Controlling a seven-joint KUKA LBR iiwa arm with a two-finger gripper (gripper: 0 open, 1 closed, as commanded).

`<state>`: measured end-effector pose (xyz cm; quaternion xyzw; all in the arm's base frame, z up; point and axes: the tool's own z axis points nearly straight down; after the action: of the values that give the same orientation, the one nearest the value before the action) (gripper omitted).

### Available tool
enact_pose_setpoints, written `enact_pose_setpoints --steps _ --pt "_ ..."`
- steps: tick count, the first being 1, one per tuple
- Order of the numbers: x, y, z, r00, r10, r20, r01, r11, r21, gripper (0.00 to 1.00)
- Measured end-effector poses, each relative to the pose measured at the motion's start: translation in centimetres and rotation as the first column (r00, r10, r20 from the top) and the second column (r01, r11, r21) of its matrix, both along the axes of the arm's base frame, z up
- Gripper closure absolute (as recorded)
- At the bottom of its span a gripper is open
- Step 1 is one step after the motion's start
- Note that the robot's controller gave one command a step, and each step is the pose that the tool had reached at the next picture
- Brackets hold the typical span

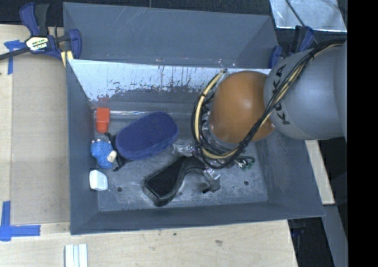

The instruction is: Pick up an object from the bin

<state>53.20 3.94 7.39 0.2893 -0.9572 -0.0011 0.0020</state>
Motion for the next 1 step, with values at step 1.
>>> enact_pose_setpoints --steps 1 --pt "0.32 0.02 0.48 1.000 -0.001 0.012 0.001 1.000 0.002 1.00"
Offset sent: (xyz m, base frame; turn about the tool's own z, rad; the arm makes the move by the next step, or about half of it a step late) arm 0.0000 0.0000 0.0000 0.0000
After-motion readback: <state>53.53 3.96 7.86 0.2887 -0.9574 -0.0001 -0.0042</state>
